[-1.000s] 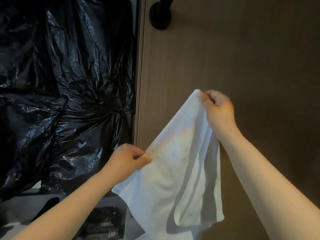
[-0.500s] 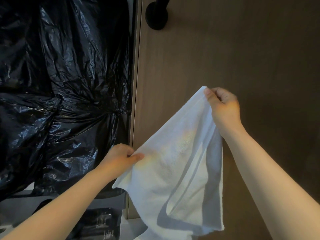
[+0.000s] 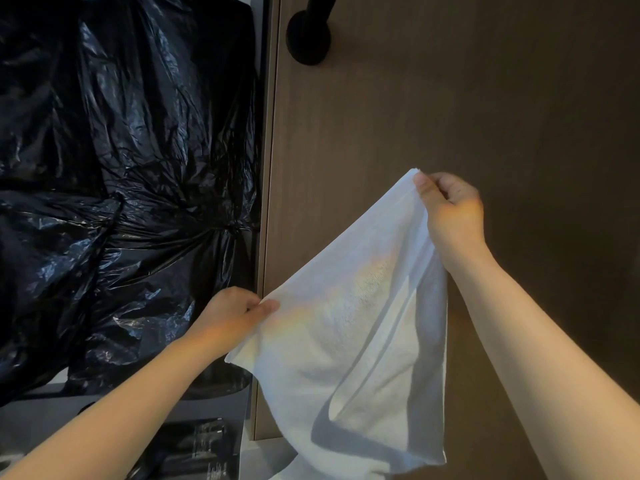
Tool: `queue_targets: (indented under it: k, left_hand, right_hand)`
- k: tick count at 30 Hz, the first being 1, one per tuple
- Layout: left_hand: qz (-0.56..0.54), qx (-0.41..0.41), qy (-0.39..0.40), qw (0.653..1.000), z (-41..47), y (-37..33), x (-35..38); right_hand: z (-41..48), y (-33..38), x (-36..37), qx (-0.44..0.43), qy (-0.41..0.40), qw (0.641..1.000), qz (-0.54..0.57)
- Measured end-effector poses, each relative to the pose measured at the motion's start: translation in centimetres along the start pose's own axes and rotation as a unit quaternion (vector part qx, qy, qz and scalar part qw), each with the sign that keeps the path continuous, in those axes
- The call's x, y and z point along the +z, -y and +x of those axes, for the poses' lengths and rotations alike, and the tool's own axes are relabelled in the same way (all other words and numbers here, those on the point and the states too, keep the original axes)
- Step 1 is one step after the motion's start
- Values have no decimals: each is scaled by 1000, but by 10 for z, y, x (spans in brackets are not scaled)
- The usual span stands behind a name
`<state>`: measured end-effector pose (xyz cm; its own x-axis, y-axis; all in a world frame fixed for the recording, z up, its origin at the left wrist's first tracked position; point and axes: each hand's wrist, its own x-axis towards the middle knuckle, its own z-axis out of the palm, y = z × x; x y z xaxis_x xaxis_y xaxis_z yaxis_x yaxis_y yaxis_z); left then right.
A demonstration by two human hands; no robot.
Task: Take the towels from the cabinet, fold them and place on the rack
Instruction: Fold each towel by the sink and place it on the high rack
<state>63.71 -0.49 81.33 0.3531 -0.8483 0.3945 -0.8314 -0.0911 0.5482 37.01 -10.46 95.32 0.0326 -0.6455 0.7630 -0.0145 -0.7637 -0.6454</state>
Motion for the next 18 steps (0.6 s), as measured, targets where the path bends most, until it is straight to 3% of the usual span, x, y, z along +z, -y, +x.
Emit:
queue_targets:
  k: [9,14,18]
  left_hand:
    - [33,7,19,999,-7,-5,-9]
    - [-87,-22,-42,995,-12,6,-12]
    - [-110,-53,21,992,-14,16,-21]
  right_hand:
    - [-1,-3,-2,16,-8,1000,-4]
    - [2,-7,-7,24,-23,999,-10]
    - [2,-12,-8,37,-26,999,-19]
